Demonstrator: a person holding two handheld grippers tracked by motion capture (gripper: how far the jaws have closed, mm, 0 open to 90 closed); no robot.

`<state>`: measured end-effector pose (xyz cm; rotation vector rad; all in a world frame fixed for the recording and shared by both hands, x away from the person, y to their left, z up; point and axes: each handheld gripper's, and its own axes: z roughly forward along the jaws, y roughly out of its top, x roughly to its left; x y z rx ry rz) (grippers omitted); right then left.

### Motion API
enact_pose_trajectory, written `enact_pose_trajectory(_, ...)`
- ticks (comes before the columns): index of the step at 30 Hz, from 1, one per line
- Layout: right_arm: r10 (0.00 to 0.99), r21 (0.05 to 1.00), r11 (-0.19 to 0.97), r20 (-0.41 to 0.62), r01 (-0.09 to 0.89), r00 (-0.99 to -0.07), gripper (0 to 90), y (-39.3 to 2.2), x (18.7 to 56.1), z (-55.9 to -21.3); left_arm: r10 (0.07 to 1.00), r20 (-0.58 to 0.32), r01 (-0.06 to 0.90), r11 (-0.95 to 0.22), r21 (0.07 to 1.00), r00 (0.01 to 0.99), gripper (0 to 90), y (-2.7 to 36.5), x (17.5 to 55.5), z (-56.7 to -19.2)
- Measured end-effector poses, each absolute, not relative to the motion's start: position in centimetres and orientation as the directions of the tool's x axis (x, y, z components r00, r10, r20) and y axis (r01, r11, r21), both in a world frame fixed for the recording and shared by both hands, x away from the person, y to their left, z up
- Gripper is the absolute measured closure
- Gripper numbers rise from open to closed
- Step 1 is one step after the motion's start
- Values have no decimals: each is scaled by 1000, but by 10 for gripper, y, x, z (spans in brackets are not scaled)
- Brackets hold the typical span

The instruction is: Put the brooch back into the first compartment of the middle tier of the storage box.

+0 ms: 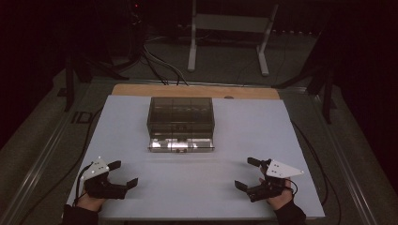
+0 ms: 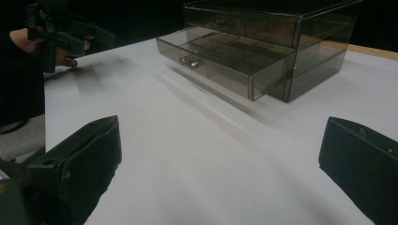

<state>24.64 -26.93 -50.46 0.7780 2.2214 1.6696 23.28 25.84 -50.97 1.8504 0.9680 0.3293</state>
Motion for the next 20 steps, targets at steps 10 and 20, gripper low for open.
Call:
enact_pose_trajectory(10, 551, 944, 200, 115, 264, -826, 0, -268, 247, -505, 758, -198, 470, -159, 868, 621, 4, 266, 233, -512)
enact_pose_trajectory(20, 550, 943, 200, 116, 265, -827, 0, -268, 248, -505, 757, -201, 468, -153, 870, 621, 4, 265, 233, -511)
